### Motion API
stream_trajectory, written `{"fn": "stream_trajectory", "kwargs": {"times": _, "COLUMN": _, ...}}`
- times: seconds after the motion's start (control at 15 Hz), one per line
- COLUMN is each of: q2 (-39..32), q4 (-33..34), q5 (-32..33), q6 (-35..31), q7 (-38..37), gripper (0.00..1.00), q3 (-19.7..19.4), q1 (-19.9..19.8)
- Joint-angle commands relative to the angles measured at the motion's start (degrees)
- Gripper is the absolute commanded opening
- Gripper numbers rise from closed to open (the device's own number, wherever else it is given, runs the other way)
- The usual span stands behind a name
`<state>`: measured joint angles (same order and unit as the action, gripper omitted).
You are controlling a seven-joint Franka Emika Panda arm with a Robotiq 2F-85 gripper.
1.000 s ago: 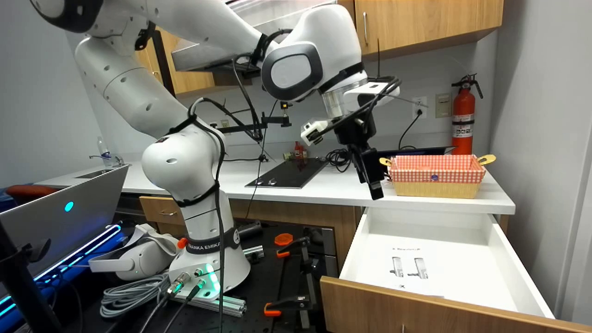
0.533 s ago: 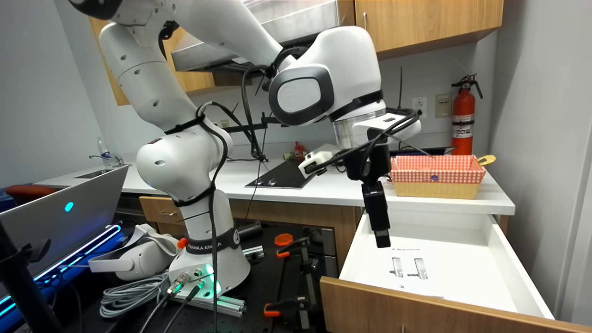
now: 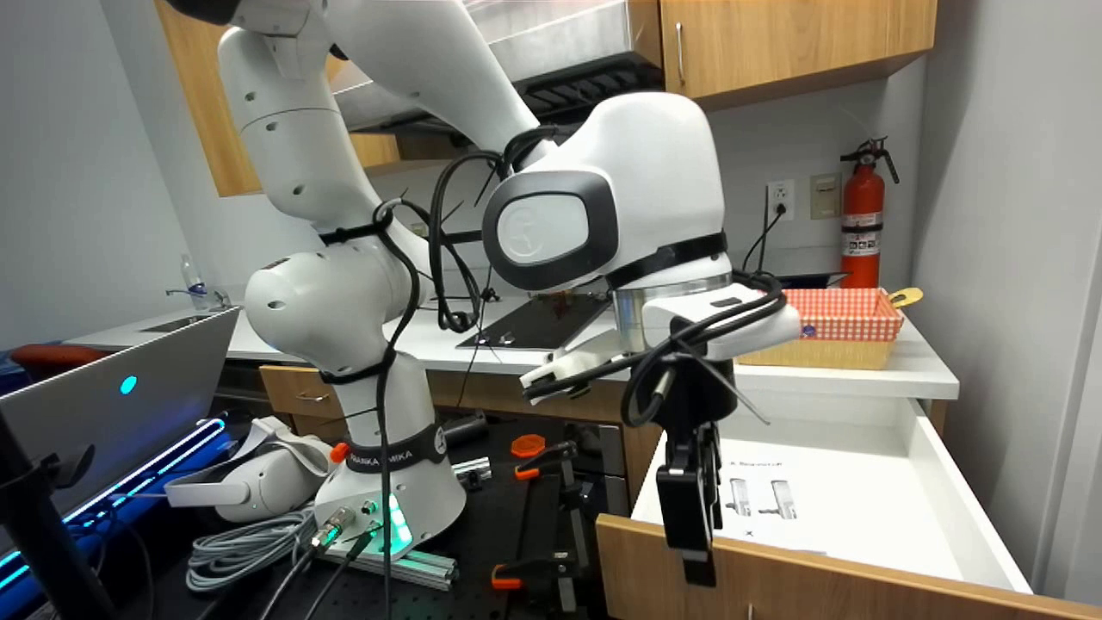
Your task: Close the drawer
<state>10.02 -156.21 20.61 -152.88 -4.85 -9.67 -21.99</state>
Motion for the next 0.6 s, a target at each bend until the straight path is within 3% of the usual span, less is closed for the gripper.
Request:
{"fn": "stream_trajectory", "kwargs": {"times": 0.0, "q2": -8.5, "q4": 3.6, "q5": 7.9, "q6": -5.8, "q7": -9.6, "gripper": 0.42, "q3": -0.4, "q1": -1.9}}
{"fn": "stream_trajectory", "kwargs": {"times": 0.33, "q2": -19.2, "q4": 9.5, "q5": 18.1, "q6": -11.2, "q7": -24.3, "gripper": 0.05, "q3": -4.7, "q1": 1.9}}
{"fn": "stream_trajectory", "kwargs": {"times": 0.4, "q2": -21.3, "q4": 10.8, "q5": 19.1, "q6": -12.2, "q7": -26.9, "gripper": 0.00, "q3": -6.0, "q1": 3.4}}
{"fn": "stream_trajectory", "kwargs": {"times": 0.53, "q2": -25.9, "q4": 13.2, "q5": 18.7, "q6": -14.7, "q7": -30.6, "gripper": 0.00, "q3": -8.6, "q1": 6.9}}
